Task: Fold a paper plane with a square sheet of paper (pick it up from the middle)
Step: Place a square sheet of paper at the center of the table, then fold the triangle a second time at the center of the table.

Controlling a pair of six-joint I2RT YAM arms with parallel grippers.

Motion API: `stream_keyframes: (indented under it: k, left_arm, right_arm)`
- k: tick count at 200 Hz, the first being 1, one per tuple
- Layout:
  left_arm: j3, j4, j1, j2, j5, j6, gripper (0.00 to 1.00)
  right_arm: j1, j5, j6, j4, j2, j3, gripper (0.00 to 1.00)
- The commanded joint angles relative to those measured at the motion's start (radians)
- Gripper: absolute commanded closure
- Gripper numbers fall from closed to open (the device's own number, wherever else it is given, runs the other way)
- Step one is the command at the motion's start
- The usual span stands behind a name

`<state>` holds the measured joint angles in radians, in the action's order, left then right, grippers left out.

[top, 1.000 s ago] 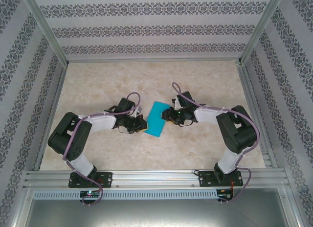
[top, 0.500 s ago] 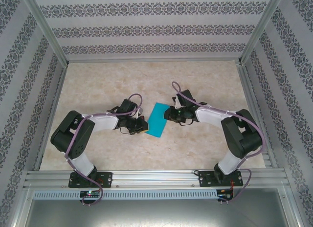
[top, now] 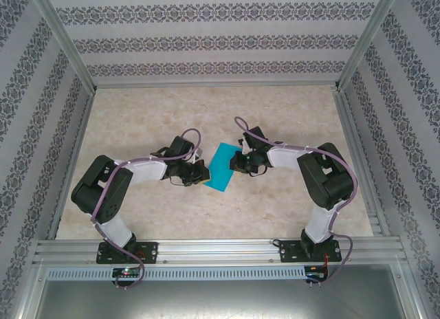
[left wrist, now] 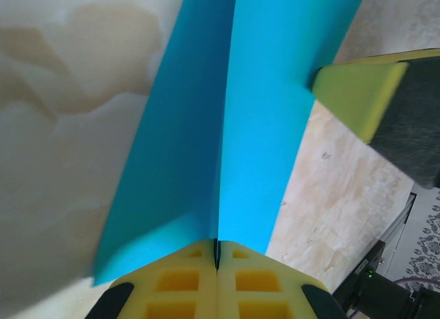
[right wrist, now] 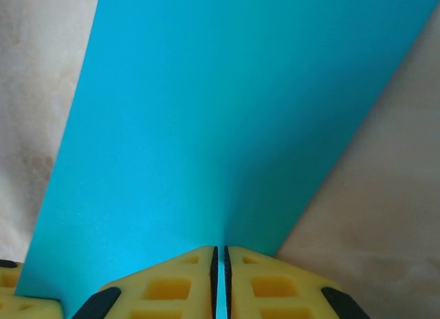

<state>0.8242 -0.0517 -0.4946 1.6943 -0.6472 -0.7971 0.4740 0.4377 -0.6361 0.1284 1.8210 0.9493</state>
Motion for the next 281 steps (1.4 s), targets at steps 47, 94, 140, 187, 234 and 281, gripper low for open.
stream_keyframes:
  k: [47,94,140,187,234,281]
  left_arm:
    - [0.078,-0.018,-0.037,0.046,-0.026,0.014,0.94]
    - [0.128,-0.031,-0.050,0.083,-0.026,0.020,0.95]
    - [0.163,-0.031,-0.058,0.121,-0.029,0.022,0.95]
    - [0.207,-0.039,-0.062,0.156,-0.029,0.025,0.95]
    - [0.222,-0.035,-0.067,0.191,-0.030,0.028,0.95]
    - [0.241,-0.031,-0.069,0.216,-0.029,0.028,0.95]
  right_arm:
    - [0.012,-0.008,0.055,0.039,0.026,0.026,0.87]
    - [0.013,-0.001,0.070,0.040,0.021,0.025,0.88]
    - [0.014,0.009,0.068,0.030,0.020,0.022,0.88]
    - [0.017,0.009,0.068,0.025,0.019,0.019,0.88]
    - [0.017,0.005,0.071,0.029,0.014,0.014,0.88]
    - [0.017,0.005,0.072,0.031,0.009,0.009,0.88]
